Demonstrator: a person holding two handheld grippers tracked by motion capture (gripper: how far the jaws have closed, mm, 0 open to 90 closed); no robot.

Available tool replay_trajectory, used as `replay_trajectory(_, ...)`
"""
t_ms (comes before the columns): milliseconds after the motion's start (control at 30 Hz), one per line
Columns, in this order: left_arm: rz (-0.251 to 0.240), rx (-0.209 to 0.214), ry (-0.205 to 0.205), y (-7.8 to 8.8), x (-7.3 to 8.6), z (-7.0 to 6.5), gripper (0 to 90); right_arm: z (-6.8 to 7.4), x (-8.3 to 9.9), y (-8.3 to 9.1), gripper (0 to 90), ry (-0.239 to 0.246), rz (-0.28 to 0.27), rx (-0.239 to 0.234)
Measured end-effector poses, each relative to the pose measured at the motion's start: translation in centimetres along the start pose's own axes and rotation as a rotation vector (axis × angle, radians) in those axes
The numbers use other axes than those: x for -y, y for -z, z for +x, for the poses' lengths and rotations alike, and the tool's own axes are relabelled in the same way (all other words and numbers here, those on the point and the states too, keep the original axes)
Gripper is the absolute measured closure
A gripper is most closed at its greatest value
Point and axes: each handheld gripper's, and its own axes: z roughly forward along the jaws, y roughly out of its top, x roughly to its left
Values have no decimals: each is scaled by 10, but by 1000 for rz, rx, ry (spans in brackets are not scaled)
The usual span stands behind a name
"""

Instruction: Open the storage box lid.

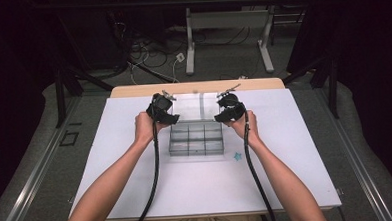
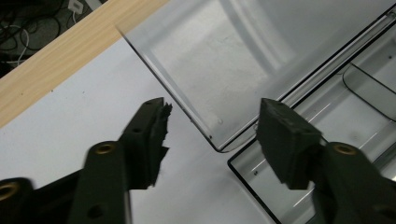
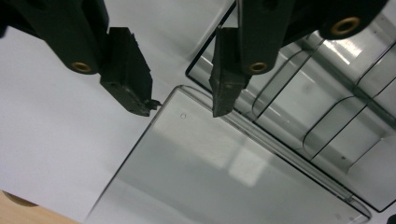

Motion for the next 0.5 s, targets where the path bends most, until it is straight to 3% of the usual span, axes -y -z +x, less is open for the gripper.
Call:
replay_trajectory(233,-15,53,7,13,16,-8,172,2,14,10,431,8,-11,-52)
replay_trajectory(500,-48,96,7,31,39,-12,127,5,37,27,328,17,-14,-117)
